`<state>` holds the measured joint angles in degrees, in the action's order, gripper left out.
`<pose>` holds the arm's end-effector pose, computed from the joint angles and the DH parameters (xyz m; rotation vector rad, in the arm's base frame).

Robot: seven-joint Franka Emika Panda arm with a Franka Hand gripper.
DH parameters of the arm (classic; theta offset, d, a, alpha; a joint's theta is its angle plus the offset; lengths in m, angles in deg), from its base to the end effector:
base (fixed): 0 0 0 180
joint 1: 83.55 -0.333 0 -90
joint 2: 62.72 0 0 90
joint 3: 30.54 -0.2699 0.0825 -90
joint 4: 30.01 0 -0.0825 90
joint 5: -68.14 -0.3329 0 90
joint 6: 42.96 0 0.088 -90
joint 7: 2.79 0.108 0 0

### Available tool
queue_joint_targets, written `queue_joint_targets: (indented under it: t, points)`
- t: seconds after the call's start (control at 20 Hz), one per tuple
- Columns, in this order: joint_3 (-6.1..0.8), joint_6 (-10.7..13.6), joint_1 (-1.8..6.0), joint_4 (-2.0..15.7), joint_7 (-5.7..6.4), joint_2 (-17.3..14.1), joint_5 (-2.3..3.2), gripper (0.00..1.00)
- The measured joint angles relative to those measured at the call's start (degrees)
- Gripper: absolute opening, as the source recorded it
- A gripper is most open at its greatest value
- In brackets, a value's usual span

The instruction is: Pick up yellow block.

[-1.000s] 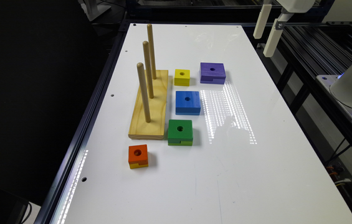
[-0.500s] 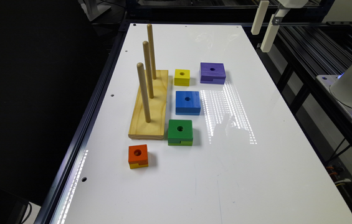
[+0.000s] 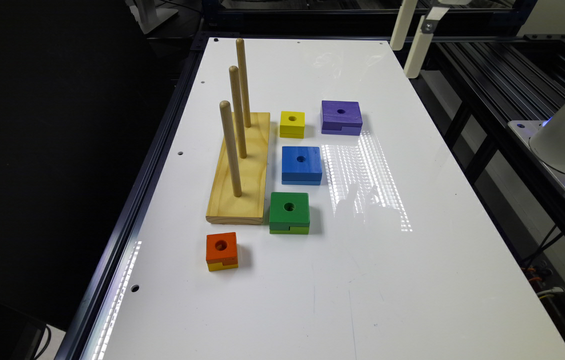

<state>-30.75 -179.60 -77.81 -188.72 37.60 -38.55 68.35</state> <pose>0.3501 -0.0341 0.3336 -2.8871 1.2192 -0.0567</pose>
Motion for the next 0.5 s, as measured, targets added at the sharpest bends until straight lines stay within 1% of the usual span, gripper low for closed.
queue_joint_targets:
  t: [0.2,0.5]
  points:
    - [-0.05,-0.9,0.00,1.39,0.00,-2.5,0.00,1.00]
    - [-0.04,-1.0,0.11,2.96,-0.01,-4.0,0.00,1.00]
